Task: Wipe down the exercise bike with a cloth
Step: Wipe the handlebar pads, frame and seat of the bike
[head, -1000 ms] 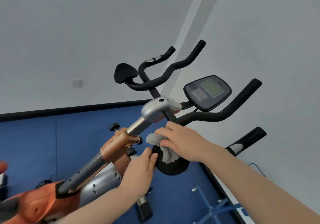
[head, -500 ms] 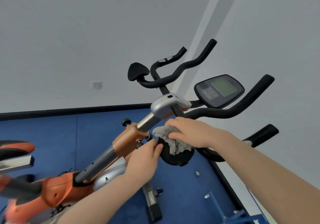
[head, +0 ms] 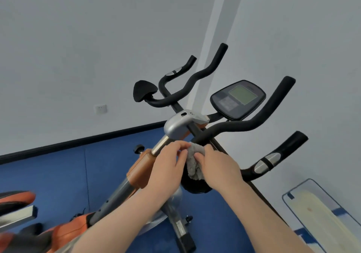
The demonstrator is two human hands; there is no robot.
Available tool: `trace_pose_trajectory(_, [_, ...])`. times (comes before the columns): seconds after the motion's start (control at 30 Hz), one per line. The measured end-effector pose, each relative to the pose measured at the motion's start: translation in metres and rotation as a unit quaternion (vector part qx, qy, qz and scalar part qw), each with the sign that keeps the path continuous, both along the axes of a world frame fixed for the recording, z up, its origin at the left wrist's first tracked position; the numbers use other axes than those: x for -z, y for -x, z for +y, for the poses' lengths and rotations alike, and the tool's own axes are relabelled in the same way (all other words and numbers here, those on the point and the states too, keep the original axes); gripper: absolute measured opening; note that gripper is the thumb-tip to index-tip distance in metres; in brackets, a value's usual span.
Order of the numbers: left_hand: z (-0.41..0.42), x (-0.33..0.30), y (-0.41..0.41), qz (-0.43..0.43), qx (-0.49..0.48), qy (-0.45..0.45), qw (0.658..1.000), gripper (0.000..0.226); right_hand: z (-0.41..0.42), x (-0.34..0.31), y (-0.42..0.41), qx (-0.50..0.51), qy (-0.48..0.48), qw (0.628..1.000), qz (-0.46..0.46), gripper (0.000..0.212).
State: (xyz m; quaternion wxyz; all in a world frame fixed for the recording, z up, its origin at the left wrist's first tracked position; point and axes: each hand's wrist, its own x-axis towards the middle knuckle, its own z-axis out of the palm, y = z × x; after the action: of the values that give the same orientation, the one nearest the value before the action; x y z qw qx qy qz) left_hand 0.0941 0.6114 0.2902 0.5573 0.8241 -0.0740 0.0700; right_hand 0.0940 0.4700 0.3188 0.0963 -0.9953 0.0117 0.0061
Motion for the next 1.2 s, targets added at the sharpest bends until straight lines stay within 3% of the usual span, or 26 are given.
trace_pose_trajectory(0.17, [-0.007, 0.007, -0.008, -0.013, 0.012, 0.019, 1.000, 0.015, 0.005, 0.003, 0.025, 0.086, -0.023, 0.996, -0.018, 0.033])
trace_pose_trajectory(0.3, [0.006, 0.001, -0.020, -0.032, 0.083, -0.057, 0.994, 0.015, 0.009, 0.000, 0.029, 0.157, 0.040, 0.987, 0.021, 0.039])
trace_pose_trajectory(0.43, [0.021, -0.010, -0.036, -0.030, 0.170, -0.119, 0.978, 0.015, 0.027, -0.003, 0.027, 0.231, -0.021, 0.973, 0.019, 0.032])
trace_pose_trajectory(0.57, [0.027, -0.004, -0.040, -0.018, 0.240, -0.077, 0.968, 0.013, 0.048, 0.009, 0.055, 0.309, -0.004, 0.951, -0.031, 0.032])
trace_pose_trajectory(0.73, [0.030, 0.012, -0.054, -0.003, 0.310, -0.011, 0.951, 0.016, 0.062, 0.009, 0.046, 0.403, -0.080, 0.910, -0.056, 0.030])
trace_pose_trajectory(0.83, [0.031, 0.015, -0.063, 0.003, 0.336, -0.002, 0.942, 0.016, 0.110, 0.034, 0.052, 0.501, -0.183, 0.821, -0.203, 0.031])
trace_pose_trajectory(0.93, [0.033, 0.012, -0.070, 0.004, 0.357, -0.006, 0.934, 0.015, 0.141, 0.052, 0.040, 0.541, -0.381, 0.661, -0.355, 0.040])
trace_pose_trajectory(1.03, [0.034, 0.011, -0.072, 0.004, 0.374, 0.000, 0.928, 0.014, 0.155, 0.058, 0.021, 0.565, -0.454, 0.515, -0.457, 0.037])
trace_pose_trajectory(1.1, [0.035, 0.008, -0.073, 0.004, 0.386, 0.005, 0.923, 0.013, 0.168, 0.062, 0.005, 0.582, -0.457, 0.468, -0.484, 0.039])
trace_pose_trajectory(1.2, [0.038, 0.006, -0.078, 0.018, 0.407, 0.016, 0.913, 0.010, 0.169, 0.068, 0.001, 0.569, -0.498, 0.440, -0.484, 0.043])
